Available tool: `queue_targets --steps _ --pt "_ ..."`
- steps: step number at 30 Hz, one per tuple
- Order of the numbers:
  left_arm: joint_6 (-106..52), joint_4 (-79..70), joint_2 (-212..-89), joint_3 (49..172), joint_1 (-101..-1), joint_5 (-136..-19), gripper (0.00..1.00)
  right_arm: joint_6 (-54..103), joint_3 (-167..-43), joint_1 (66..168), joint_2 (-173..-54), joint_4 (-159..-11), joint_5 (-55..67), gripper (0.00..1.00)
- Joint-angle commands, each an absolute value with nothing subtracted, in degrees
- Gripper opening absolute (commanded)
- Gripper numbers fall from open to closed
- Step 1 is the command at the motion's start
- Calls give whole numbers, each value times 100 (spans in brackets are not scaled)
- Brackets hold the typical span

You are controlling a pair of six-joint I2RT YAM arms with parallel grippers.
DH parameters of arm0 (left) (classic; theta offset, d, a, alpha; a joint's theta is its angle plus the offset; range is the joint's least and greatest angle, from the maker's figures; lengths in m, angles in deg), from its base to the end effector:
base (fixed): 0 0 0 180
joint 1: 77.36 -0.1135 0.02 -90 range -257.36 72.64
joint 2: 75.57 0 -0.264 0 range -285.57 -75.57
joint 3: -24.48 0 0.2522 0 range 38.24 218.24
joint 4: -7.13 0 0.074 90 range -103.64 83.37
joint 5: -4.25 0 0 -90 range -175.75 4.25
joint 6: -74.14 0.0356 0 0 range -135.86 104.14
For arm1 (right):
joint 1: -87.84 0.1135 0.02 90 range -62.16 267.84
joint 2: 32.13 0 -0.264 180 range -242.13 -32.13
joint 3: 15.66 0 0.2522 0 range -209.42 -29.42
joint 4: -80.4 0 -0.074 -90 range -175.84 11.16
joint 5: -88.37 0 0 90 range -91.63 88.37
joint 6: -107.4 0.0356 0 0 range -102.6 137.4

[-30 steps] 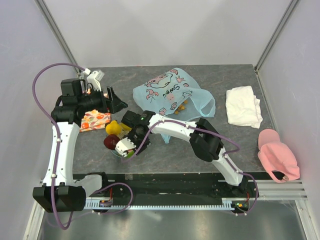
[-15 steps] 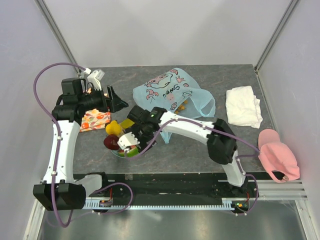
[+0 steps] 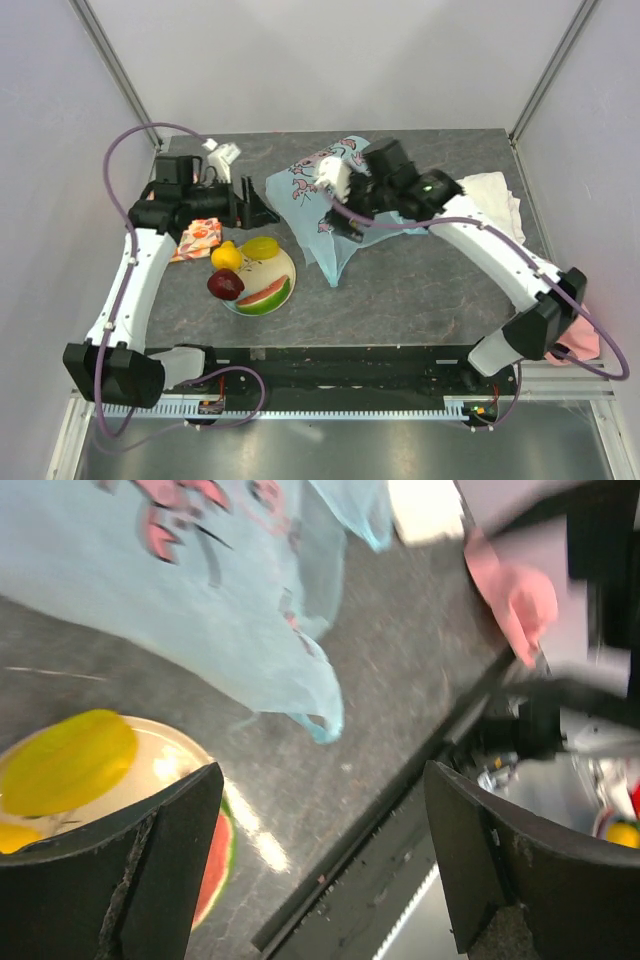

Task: Take the fake fruits out of the plastic bag
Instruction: Adjust the plastic bag at the center of the board.

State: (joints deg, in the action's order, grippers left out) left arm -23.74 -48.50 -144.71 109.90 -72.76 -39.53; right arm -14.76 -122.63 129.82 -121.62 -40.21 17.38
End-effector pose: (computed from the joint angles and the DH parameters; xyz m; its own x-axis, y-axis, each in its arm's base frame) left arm 0.2415 -0.0452 0.3684 -0.7100 -0.0380 -0.7032 0.5196 0.6458 -0.5595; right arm 0.2437 0.2349 0.3813 0.0122 -0.6660 -0.7458 -0.9522 0.2199 -0.2119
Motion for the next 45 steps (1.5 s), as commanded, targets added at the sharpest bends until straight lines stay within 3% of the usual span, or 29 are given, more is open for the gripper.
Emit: queue_targets --steps 1,8,18,23,25,28,31,34,35,36,37,45 --pt "-2272 -5075 -14965 11005 -6560 -3907 89 -63 -11618 12066 -11747 -4460 1420 86" --pt "-1902 -5453 -16028 11294 -5777 -4268 89 1080 -11686 10780 -13062 -4304 1701 74" --pt "-2699 -5278 -16723 11049 -4739 -4602 91 1432 -12426 10428 -13874 -4329 2131 75" --pt "-3614 -4874 -17276 11312 -4730 -4778 92 1284 -12540 10419 -13734 -4303 2342 85" --pt "-3817 -4786 -17496 11488 -4722 -5041 92 1257 -12427 10428 -13681 -4303 2307 98" --pt "-3897 -4567 -17813 11786 -4722 -4998 91 1310 -12312 10401 -13654 -4303 2560 98" --pt "-3792 -4364 -18042 12050 -4713 -4971 79 1292 -12006 10401 -13619 -4592 2703 98" --pt "-3643 -4171 -18121 12121 -4704 -5288 54 1458 -11968 10393 -13733 -4830 2755 98" --pt "-3460 -4205 -18086 12130 -4695 -5270 28 1572 -12021 10392 -13794 -4848 2651 98" --pt "-3362 -4284 -18008 12139 -4704 -5270 10 1660 -12082 10392 -13917 -4848 2641 98" --pt "-3274 -4398 -17842 12156 -4713 -5296 2 1731 -12170 10384 -13961 -4848 2650 98" --pt "-2044 -4997 -16602 12454 -5651 -5576 2 1529 -12338 10392 -14277 -4971 2720 94"
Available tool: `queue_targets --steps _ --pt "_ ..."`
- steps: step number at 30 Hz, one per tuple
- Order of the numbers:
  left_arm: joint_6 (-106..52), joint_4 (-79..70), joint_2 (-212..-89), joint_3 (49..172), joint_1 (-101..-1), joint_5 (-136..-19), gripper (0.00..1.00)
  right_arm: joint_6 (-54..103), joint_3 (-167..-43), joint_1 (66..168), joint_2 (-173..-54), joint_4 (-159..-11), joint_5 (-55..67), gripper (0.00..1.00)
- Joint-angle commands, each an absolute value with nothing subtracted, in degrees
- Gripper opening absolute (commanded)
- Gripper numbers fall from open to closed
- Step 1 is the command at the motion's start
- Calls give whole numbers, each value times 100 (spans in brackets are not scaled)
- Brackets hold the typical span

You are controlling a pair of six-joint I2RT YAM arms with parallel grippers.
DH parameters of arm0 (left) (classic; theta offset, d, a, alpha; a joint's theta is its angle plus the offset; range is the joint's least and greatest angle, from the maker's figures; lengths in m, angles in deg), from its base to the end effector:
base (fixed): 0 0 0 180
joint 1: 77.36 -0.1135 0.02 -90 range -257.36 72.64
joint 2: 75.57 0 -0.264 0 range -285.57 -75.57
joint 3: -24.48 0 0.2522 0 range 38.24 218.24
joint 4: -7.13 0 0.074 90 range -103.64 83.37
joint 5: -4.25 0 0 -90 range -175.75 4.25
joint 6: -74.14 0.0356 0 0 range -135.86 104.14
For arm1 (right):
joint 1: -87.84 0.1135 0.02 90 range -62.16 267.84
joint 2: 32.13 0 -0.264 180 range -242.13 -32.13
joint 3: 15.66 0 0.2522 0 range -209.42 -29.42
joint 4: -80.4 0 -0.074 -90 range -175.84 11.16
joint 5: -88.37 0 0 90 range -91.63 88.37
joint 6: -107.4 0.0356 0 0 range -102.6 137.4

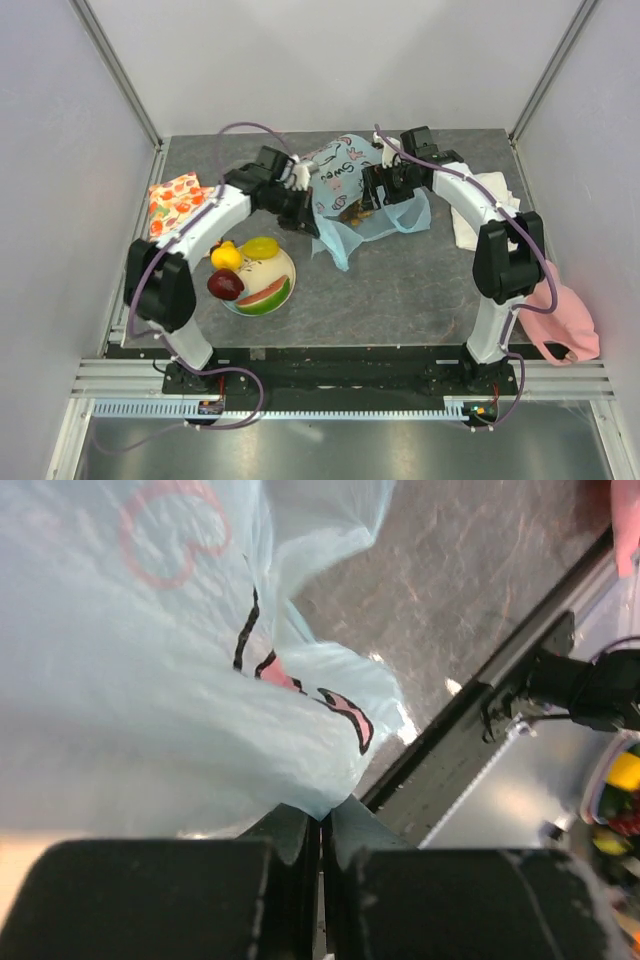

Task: Take the fake fruits out of the plastic bag
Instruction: Adjust the plastic bag at the center of the board.

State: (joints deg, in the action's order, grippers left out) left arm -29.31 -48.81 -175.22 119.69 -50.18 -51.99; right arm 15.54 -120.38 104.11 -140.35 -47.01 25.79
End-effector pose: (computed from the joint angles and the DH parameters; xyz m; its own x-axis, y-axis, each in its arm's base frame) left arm 0.3173 -0.1852 0.2642 -0.8973 0.2434 -0.3683 0.4271 0.6896 -0.5848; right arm 0.3920 0.1315 0.2612 -0.7802 -0.2577 -0.5700 -0.5209 0.7722 0.3639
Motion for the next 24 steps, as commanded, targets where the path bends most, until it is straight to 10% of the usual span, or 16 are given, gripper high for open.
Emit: queue_targets --steps 1,24 --pt "-1956 -4997 -16522 12481 -5784 -5621 2 1573 -12416 10392 -14365 -4989 2659 94" --pt "-1454 -5330 -16038 11839 -6180 -4013 2 2206 -13875 11438 -15693 -5832 3029 72"
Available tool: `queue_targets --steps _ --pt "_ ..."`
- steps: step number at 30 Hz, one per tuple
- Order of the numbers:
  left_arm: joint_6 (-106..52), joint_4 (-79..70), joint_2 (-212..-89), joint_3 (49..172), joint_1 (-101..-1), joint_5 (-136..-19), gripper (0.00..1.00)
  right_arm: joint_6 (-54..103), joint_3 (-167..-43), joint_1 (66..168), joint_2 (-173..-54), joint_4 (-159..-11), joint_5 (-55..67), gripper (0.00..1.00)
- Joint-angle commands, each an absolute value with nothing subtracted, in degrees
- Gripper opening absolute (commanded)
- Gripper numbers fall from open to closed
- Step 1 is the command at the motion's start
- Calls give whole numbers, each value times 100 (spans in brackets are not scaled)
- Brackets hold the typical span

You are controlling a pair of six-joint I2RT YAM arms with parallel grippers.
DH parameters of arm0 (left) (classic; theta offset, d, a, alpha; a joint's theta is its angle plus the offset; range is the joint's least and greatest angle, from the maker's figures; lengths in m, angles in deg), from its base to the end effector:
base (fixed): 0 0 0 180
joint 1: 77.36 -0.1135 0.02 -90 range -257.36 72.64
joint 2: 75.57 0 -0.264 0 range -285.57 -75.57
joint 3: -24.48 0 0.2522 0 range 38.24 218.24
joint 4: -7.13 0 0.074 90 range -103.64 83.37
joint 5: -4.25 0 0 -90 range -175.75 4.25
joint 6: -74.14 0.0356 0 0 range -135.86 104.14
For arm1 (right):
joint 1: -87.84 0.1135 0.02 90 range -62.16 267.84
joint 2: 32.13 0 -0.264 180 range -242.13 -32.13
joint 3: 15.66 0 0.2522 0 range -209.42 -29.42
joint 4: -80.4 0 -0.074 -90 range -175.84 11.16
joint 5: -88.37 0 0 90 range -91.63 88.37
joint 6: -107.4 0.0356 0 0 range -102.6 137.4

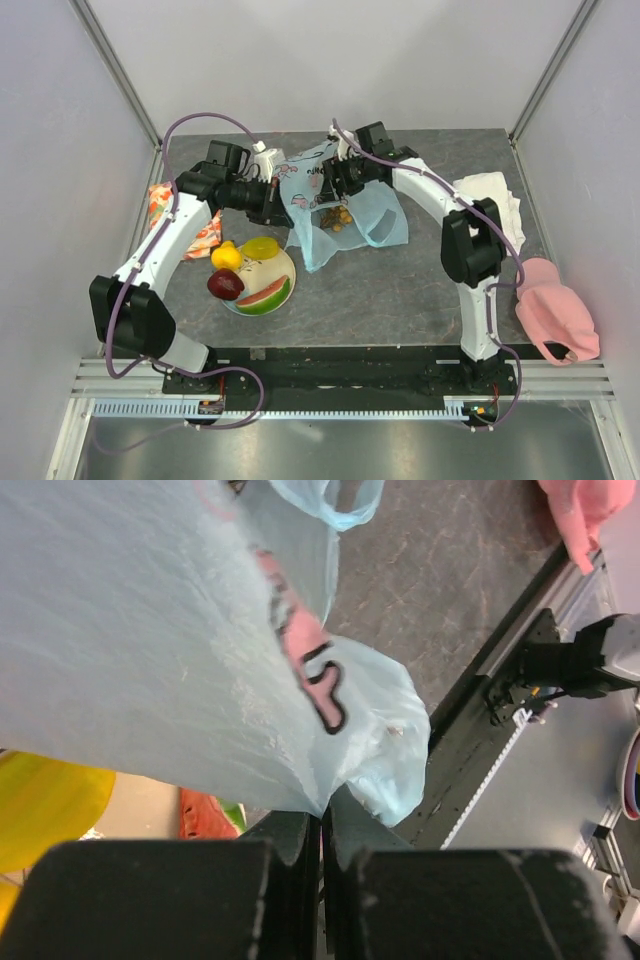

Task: Take the fake fruits out of the plastic bag
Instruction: Adjust the plastic bag at the center of the board.

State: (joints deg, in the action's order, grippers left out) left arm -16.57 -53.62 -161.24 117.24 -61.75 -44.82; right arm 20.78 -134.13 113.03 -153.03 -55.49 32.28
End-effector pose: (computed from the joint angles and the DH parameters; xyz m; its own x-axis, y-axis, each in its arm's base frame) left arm 0.2924 -0.1059 0.3266 -0.7829 0.2090 -0.5860 0.5675 0.6258 -0.5350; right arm 0.4248 0.2217 0.2542 -0.6970 -0.2738 -0.6628 -0.6605 0.6049 0.4448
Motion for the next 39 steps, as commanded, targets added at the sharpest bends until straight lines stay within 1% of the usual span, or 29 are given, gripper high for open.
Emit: queue_targets --steps 1,4,6,8,9,11,12,14,15,16,19,22,25,27,30,31,33,35,36,39 --pt "-1445 -5330 -16064 11909 -6172 -4048 2 2250 -13954 11456 -15728 -5824 3054 69" --pt "-1445 -5339 -16178 12067 -6172 -4294 2 2259 -13999 11491 -15615 -5745 2905 63" --pt "-1436 -5339 -16336 12156 -6172 -4374 2 2180 -13807 11482 -15255 -5701 2782 62" --pt "-1428 -5339 -16433 12305 -6180 -4435 2 2040 -13535 11474 -14739 -5744 2755 66" --pt "-1384 -5348 -16521 12358 -6181 -4461 2 1978 -13185 11465 -14544 -5797 2773 68" --pt "-1296 -5392 -16591 12498 -6189 -4610 2 1812 -12867 11474 -14062 -5850 2957 68" --pt "-1209 -5409 -16653 12551 -6198 -4646 2 1654 -12552 11465 -13919 -5850 3036 68" --pt "-1155 -5471 -16697 12727 -6251 -4577 2 1530 -12182 11474 -13708 -5877 3351 61" --pt "-1103 -5497 -16706 12780 -6260 -4515 2 1469 -12110 11465 -13690 -5859 3414 59" --pt "-1085 -5506 -16715 12885 -6260 -4445 2 1442 -12040 11473 -13698 -5842 3501 54" --pt "-1146 -5524 -16776 12982 -6260 -4199 2 1511 -12004 11500 -13995 -5850 3844 47" --pt "-1181 -5524 -16838 13026 -6260 -4093 2 1564 -12240 11640 -14425 -5772 3933 43" --pt "-1155 -5533 -16803 13070 -6260 -3953 2 1731 -12504 11684 -14839 -5823 3933 43" --pt "-1103 -5559 -16724 13053 -6260 -3856 2 2012 -12645 11693 -14990 -6042 3846 43" --pt "-1015 -5603 -16531 12869 -6260 -3767 2 2556 -12549 11684 -15096 -6964 3433 47" --pt "-980 -5646 -16487 12720 -6260 -3759 2 2697 -12470 11667 -15061 -7593 3136 47" --pt "-866 -5743 -16372 12474 -6260 -3811 2 3163 -12294 11606 -14956 -8368 2775 50" --pt "-778 -5779 -16259 12333 -6260 -3855 2 3426 -12197 11535 -14885 -8722 2221 51" --pt "-760 -5796 -16223 12201 -6260 -3881 2 3463 -12171 11492 -14824 -8898 2080 55" --pt "-681 -5823 -16126 12033 -6260 -3925 2 3130 -12057 11421 -14710 -8874 1255 61"
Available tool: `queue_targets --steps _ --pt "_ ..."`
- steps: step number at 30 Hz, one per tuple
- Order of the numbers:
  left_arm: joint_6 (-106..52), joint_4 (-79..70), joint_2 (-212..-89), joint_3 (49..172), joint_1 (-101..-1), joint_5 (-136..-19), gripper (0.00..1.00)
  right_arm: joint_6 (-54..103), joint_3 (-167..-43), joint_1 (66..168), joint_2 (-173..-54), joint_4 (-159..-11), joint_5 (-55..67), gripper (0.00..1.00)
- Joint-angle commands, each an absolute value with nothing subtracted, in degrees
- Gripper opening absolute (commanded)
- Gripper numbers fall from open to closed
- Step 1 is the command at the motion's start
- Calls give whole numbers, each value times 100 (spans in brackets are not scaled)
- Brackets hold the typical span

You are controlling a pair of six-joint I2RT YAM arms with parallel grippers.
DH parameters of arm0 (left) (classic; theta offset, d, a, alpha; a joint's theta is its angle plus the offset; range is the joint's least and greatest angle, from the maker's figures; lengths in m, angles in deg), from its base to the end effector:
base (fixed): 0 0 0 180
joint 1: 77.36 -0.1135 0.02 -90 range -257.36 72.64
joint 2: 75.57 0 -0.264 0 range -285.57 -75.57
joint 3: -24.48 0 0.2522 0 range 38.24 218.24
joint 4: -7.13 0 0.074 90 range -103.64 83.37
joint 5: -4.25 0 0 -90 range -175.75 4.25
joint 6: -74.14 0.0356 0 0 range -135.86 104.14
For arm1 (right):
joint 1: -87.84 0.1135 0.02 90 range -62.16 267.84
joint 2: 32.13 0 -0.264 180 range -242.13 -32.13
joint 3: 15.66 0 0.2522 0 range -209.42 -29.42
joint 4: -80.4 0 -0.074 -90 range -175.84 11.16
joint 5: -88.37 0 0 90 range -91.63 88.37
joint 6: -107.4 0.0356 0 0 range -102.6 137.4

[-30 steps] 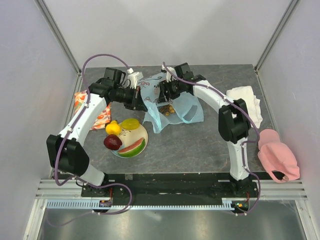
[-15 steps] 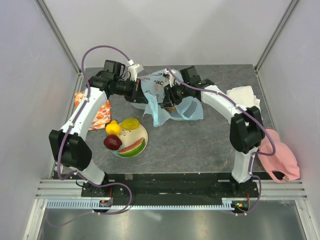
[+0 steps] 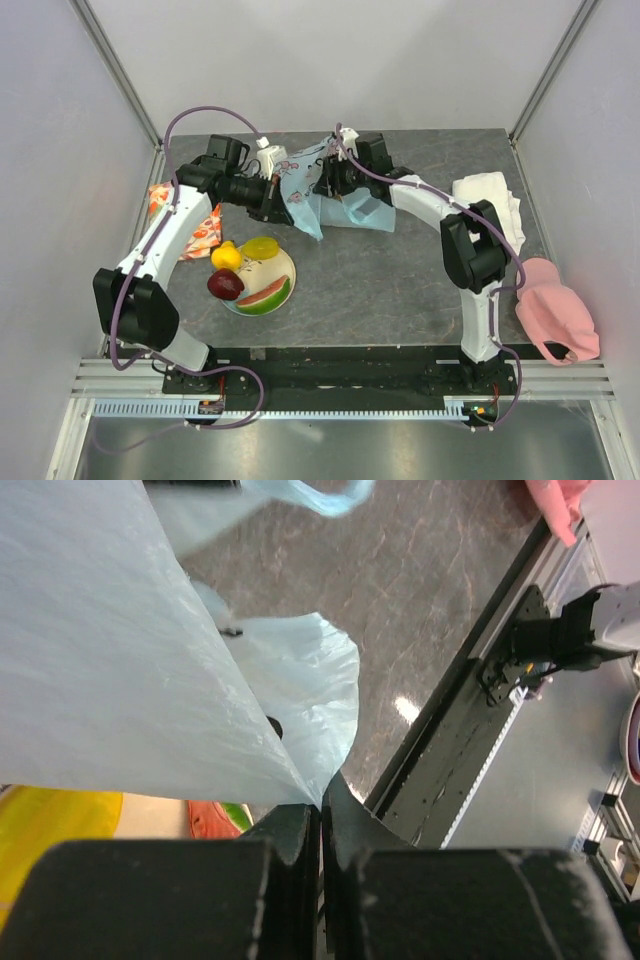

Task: Take the fake fruits out of the plastic bag
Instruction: Adjust the plastic bag at the center of the board.

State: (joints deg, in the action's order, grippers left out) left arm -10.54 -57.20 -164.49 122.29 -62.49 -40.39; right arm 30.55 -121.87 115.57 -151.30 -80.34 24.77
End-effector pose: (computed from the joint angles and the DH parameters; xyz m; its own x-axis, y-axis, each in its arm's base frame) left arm 0.3031 -0.1067 0.3349 -0.7396 0.2638 -0.6192 0.6418 0.5535 -0.5309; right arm 0.4211 0.2392 0.2310 -0.6301 -0.1010 -0.7699 -0.6227 0.6580 0.4233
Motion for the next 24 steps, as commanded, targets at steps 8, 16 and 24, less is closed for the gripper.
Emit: queue_targets --steps 8,16,24 --pt "-566 -5884 -16073 11954 -6155 -3855 2 2742 -10573 10807 -13202 -8058 -504 66" --pt "-206 -6297 -15653 11884 -5426 -3469 2 2216 -8779 9953 -10466 -7073 -226 67" --pt "-101 -6464 -15599 12236 -5302 -3388 2 2022 -8664 10506 -10181 -7125 2379 73"
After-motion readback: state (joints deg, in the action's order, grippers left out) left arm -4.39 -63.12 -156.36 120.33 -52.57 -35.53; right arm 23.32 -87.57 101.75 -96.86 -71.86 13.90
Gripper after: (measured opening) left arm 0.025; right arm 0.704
